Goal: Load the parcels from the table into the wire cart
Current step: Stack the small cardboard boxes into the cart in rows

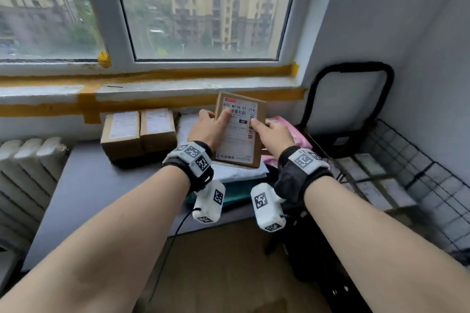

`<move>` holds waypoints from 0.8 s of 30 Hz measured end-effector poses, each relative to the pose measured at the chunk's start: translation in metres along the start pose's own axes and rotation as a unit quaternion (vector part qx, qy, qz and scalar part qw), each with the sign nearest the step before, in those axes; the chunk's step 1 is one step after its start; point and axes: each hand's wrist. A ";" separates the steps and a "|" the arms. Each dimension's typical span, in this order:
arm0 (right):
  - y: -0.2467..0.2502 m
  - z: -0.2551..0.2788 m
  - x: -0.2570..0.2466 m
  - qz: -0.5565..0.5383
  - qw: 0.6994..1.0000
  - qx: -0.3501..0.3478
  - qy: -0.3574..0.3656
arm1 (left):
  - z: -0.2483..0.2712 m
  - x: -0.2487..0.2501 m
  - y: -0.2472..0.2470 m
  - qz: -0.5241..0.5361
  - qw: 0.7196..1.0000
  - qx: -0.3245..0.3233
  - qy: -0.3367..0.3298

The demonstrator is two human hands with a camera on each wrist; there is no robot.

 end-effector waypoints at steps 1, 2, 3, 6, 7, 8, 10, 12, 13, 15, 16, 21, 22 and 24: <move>0.018 0.005 0.012 -0.005 1.000 0.014 -0.006 | 0.007 0.008 -0.019 0.005 1.000 -0.015 -0.001; 0.035 0.009 0.024 -0.011 0.999 0.030 -0.011 | 0.015 0.017 -0.038 0.011 0.999 -0.030 -0.008; 0.052 0.013 0.034 -0.013 0.999 0.046 -0.017 | 0.022 0.025 -0.055 0.016 0.999 -0.050 -0.007; 0.099 0.020 0.064 -0.015 0.996 0.073 -0.048 | 0.040 0.048 -0.105 0.019 0.995 -0.101 -0.019; 0.113 0.019 0.075 -0.021 0.994 0.083 -0.061 | 0.044 0.055 -0.121 0.016 0.993 -0.115 -0.018; 0.125 0.017 0.086 -0.031 0.992 0.096 -0.074 | 0.045 0.060 -0.136 0.012 0.991 -0.127 -0.026; 0.149 0.017 0.107 -0.034 0.989 0.111 -0.091 | 0.052 0.073 -0.164 0.000 0.987 -0.158 -0.030; 0.171 0.022 0.123 -0.033 0.986 0.130 -0.100 | 0.057 0.085 -0.193 0.014 0.980 -0.198 -0.024; 0.182 0.023 0.130 -0.032 0.983 0.144 -0.107 | 0.059 0.090 -0.207 0.016 0.977 -0.213 -0.019; 0.204 0.021 0.148 -0.017 0.979 0.159 -0.125 | 0.059 0.100 -0.237 -0.007 0.970 -0.241 -0.024; 0.215 0.019 0.157 -0.009 0.978 0.162 -0.132 | 0.058 0.105 -0.251 -0.025 0.968 -0.246 -0.030; 0.273 -0.012 0.196 0.005 0.973 0.166 -0.160 | 0.041 0.134 -0.326 -0.020 0.958 -0.286 -0.017; 0.285 -0.019 0.201 0.016 0.972 0.161 -0.168 | 0.035 0.139 -0.342 -0.015 0.956 -0.292 -0.005; 0.310 -0.038 0.215 0.037 0.971 0.147 -0.184 | 0.023 0.148 -0.375 -0.010 0.951 -0.308 0.023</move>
Point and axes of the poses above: each hand's wrist, its own z-axis away from the middle knuckle, its own y-axis out of the back of the hand, x = y × z, and after that the axes turned 4 degrees about z, right-handed
